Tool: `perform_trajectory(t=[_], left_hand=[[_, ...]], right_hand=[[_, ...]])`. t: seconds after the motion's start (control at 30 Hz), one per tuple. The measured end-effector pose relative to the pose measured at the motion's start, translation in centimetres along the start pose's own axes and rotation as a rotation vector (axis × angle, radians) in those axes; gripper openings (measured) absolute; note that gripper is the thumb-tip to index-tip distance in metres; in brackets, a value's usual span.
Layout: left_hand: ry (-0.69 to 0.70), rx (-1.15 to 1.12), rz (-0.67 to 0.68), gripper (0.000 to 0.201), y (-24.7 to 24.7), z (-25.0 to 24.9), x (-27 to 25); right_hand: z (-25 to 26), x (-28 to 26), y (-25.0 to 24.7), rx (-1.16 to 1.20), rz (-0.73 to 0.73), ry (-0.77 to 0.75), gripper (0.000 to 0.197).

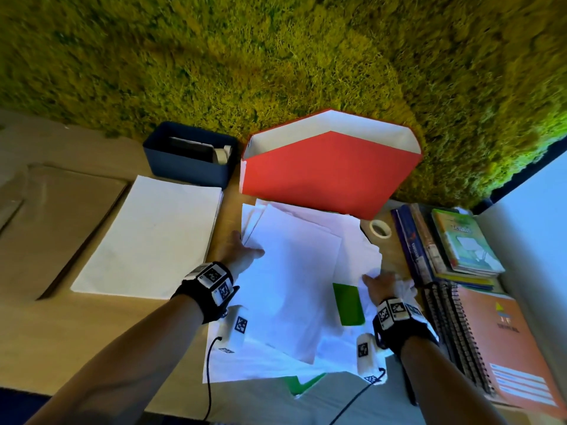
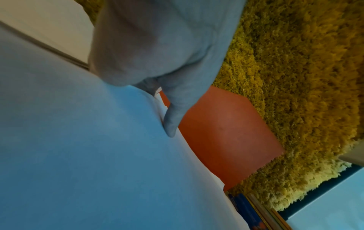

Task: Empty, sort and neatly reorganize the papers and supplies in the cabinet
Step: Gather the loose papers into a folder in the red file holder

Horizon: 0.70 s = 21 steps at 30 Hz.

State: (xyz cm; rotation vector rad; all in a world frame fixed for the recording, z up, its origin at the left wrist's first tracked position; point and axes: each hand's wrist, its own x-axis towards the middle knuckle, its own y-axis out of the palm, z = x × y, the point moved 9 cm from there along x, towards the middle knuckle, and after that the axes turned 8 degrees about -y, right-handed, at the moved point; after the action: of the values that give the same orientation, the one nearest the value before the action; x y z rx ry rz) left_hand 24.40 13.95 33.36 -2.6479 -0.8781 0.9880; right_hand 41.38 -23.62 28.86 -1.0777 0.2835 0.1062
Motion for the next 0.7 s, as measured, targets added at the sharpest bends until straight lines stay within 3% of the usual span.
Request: perform_trajectory(t=[0.2, 0.27, 0.33, 0.4, 0.53, 0.6, 0.67, 0.7], left_hand=[[0.05, 0.023, 0.054, 0.071, 0.9, -0.9, 0.1], [0.046, 0.05, 0.029, 0.069, 0.9, -1.0, 0.1], [0.031, 0.08, 0.003, 0.067, 0.8, -1.0, 0.1], [0.006, 0.071, -0.015, 0.071, 0.7, -0.9, 0.2], [-0.018, 0.047, -0.049, 0.069, 0.7, -0.8, 0.6], [-0.008, 0.005, -0.029, 0.047, 1.1, -1.0, 0.8], [0.007, -0.021, -0.054, 0.018, 1.0, -1.3, 1.0], [0.013, -0.023, -0.072, 0.021, 0.9, -1.3, 1.1]], right_hand=[[4.6, -3.9, -2.4, 0.082, 0.064, -0.001, 0.075], [5.9, -4.7, -3.8, -0.015, 0.066, -0.046, 0.049], [7.4, -5.9, -6.3, -0.189, -0.054, -0.155, 0.026], [9.0, -7.2, -9.6, -0.227, -0.241, -0.254, 0.019], [12.8, -9.6, -16.4, 0.129, -0.557, -0.522, 0.013], [15.1, -11.6, -20.0, 0.316, -0.655, -0.692, 0.013], [17.5, -13.2, -22.7, 0.493, -0.643, -0.824, 0.005], [18.7, -13.9, -23.6, 0.593, -0.604, -0.881, 0.003]])
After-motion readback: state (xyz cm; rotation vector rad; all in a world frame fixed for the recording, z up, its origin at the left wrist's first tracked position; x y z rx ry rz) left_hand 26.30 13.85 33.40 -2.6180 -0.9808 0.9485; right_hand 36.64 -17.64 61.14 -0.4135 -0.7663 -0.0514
